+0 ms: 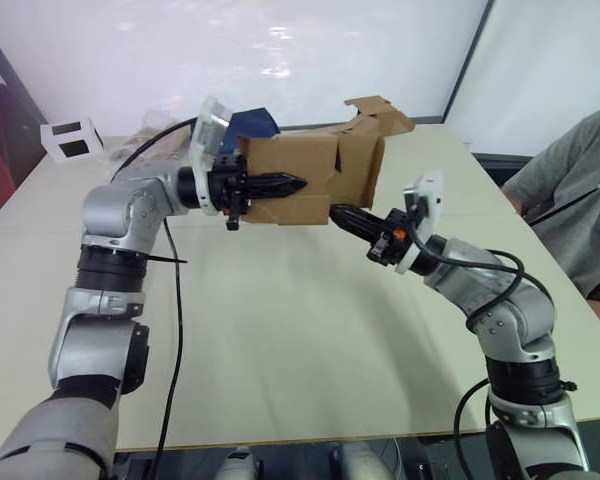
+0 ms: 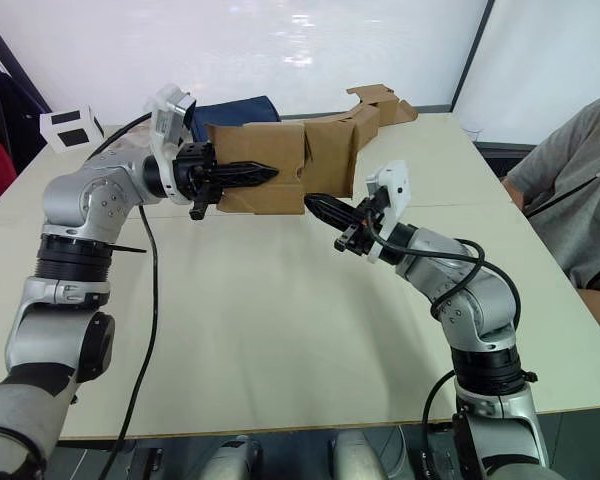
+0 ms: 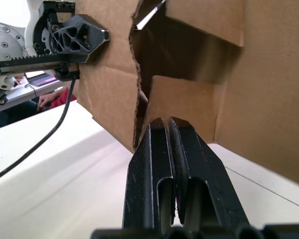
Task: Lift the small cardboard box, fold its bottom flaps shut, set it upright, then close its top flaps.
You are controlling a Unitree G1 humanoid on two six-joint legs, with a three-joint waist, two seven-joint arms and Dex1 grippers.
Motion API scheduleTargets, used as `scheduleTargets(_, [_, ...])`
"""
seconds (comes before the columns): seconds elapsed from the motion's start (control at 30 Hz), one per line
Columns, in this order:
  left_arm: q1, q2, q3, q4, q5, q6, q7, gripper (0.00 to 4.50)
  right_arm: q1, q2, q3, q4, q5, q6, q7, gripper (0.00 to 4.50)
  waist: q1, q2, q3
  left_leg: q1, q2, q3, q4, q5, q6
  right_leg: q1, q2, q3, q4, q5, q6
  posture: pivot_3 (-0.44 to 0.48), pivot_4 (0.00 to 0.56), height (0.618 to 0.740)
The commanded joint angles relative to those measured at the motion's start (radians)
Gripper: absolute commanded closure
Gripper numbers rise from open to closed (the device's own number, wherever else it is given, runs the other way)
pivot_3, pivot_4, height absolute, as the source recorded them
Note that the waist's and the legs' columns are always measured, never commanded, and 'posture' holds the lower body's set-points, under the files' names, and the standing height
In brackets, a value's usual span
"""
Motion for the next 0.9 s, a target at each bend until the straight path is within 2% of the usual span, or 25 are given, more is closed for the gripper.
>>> scheduleTargets(0.03, [-0.012, 0.004, 0.016, -0.042, -0.019, -0.002, 0.002, 4.50, -0.029, 0.005, 0.006, -0.015, -0.008, -0.025, 0.015, 4.41, 0.000, 0.000, 0.000, 0.000, 0.000, 0.000, 0.000, 0.000, 0.000, 0.000, 0.000, 0.000, 0.000, 0.000, 0.000, 0.000, 0.150, 0.740])
scheduleTargets(0.3, [-0.008, 0.020, 0.028, -0.037, -0.019, -0.004, 0.008, 4.50, -0.005, -0.119, -0.107, -0.105, 0.103, 0.064, 0.052, 4.41, 0.001, 0.000, 0.000, 0.000, 0.000, 0.000, 0.000, 0.000, 0.000, 0.000, 0.000, 0.000, 0.000, 0.000, 0.000, 0.000, 0.150, 0.740])
scheduleTargets(0.47, [0.000, 0.026, 0.034, -0.049, -0.026, 0.003, 0.012, 4.50, -0.025, -0.225, -0.226, -0.091, 0.311, 0.219, 0.076, 4.41, 0.002, 0.000, 0.000, 0.000, 0.000, 0.000, 0.000, 0.000, 0.000, 0.000, 0.000, 0.000, 0.000, 0.000, 0.000, 0.000, 0.150, 0.740])
scheduleTargets(0.6, [-0.003, 0.027, 0.048, -0.047, -0.036, 0.010, 0.028, 4.50, -0.055, -0.229, -0.299, 0.091, 0.262, 0.158, 0.035, 4.41, 0.002, 0.000, 0.000, 0.000, 0.000, 0.000, 0.000, 0.000, 0.000, 0.001, 0.000, 0.000, 0.000, 0.000, 0.000, 0.000, 0.150, 0.740])
scheduleTargets(0.77, [0.003, 0.025, 0.044, -0.061, -0.047, 0.016, 0.040, 4.50, -0.118, -0.171, -0.242, 0.234, 0.086, 0.019, -0.055, 4.41, 0.000, 0.000, 0.000, 0.000, 0.000, 0.001, 0.000, 0.000, 0.000, 0.000, 0.000, 0.000, 0.000, 0.000, 0.000, 0.000, 0.150, 0.740])
scheduleTargets(0.9, [0.006, 0.022, 0.044, -0.064, -0.050, 0.018, 0.047, 4.50, -0.137, -0.132, -0.140, 0.307, -0.066, -0.056, -0.084, 4.41, -0.002, 0.000, 0.000, 0.000, 0.000, 0.001, 0.000, 0.000, 0.000, -0.001, 0.000, 0.001, 0.001, 0.000, 0.000, 0.000, 0.150, 0.740])
